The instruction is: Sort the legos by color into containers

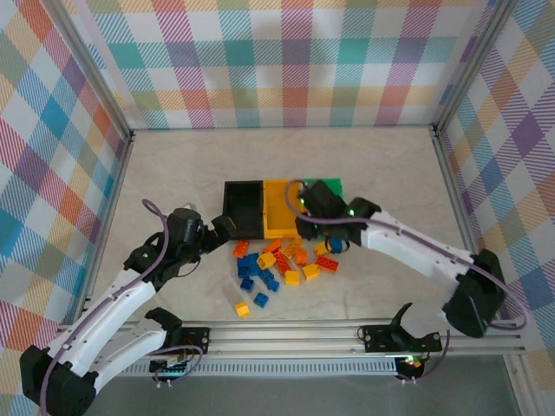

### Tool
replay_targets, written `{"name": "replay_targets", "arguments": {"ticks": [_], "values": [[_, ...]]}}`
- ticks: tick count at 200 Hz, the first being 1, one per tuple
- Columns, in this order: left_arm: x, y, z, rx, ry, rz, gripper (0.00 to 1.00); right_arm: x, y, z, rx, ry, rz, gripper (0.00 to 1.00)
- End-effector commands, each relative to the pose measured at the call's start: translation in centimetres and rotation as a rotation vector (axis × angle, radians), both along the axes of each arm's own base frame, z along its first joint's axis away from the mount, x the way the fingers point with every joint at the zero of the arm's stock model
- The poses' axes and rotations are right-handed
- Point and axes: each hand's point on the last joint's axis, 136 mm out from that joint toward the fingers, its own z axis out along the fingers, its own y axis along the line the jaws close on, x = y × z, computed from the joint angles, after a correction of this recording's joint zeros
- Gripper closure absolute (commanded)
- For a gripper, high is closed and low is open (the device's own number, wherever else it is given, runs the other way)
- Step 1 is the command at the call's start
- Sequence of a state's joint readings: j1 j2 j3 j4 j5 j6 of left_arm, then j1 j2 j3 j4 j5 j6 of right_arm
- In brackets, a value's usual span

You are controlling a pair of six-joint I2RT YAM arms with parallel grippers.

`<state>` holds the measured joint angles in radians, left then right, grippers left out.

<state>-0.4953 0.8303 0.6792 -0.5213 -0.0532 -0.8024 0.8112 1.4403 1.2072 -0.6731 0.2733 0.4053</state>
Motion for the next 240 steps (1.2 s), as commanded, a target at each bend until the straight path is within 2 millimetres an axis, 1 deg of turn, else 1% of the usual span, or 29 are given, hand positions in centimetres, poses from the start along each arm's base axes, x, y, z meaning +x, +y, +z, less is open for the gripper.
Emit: {"name": "replay_targets", "arguments": {"ticks": [1,14,37,48,64,76,88,102,121,136,144,152,164,179,204,225,240], "values": [[0.1,-0.4,0.6,0.032,-0.027,-0.046,0.0,3.6,-1.4,-1.4,-0.073,-0.002,-0.047,0.69],[0.0,-0.4,0.5,0.041,-0.024,-0.059,0.0,5.6,-1.9,-2.2,-0.073,0.011,-0.089,0.69],[-0.2,-0.6,-0.1,0.044,-0.013,-0.077,0.0,8.5,-2.4,-3.4,-0.062,0.034,-0.143,0.68],[-0.3,-0.7,-0.4,0.045,-0.003,-0.087,0.0,9.5,-2.7,-3.9,-0.062,0.045,-0.164,0.67],[-0.3,-1.0,-0.9,0.041,0.008,-0.099,0.0,10.5,-3.0,-4.7,-0.057,0.066,-0.187,0.63],[-0.4,-1.1,-1.2,0.037,0.018,-0.107,0.0,10.8,-3.0,-4.9,-0.049,0.08,-0.196,0.54],[-0.4,-1.3,-1.5,0.038,0.026,-0.118,0.0,11.0,-2.8,-4.7,-0.038,0.076,-0.196,0.42],[-0.3,-1.7,-1.8,0.036,0.038,-0.134,0.0,11.0,-2.7,-4.2,-0.018,0.069,-0.199,0.34],[-0.4,-2.6,-2.3,0.014,0.061,-0.172,0.05,10.7,-2.7,-3.0,0.017,0.05,-0.21,0.29],[-0.8,-3.5,-2.8,0.004,0.09,-0.222,0.08,9.6,-2.6,-2.0,0.076,0.043,-0.203,0.25],[-1.3,-3.8,-3.2,0.014,0.109,-0.248,0.08,8.9,-2.5,-1.7,0.107,0.049,-0.195,0.18],[-1.9,-4.1,-3.8,0.032,0.131,-0.279,0.09,8.1,-2.7,-1.4,0.13,0.05,-0.193,0.14],[-3.2,-4.7,-4.8,0.064,0.168,-0.327,0.11,7.0,-3.0,-1.6,0.153,0.061,-0.199,0.13],[-5.4,-5.1,-6.1,0.107,0.224,-0.387,0.14,5.6,-3.5,-1.9,0.167,0.067,-0.202,0.13],[-9.5,-4.9,-7.7,0.169,0.288,-0.457,0.14,3.8,-4.2,-2.7,0.175,0.083,-0.206,0.12],[-12.7,-4.4,-9.3,0.194,0.35,-0.484,0.2,2.8,-4.6,-3.3,0.187,0.091,-0.208,0.13],[-14.2,-4.1,-10.4,0.22,0.382,-0.495,0.24,2.6,-4.8,-3.4,0.191,0.087,-0.208,0.13]]}}
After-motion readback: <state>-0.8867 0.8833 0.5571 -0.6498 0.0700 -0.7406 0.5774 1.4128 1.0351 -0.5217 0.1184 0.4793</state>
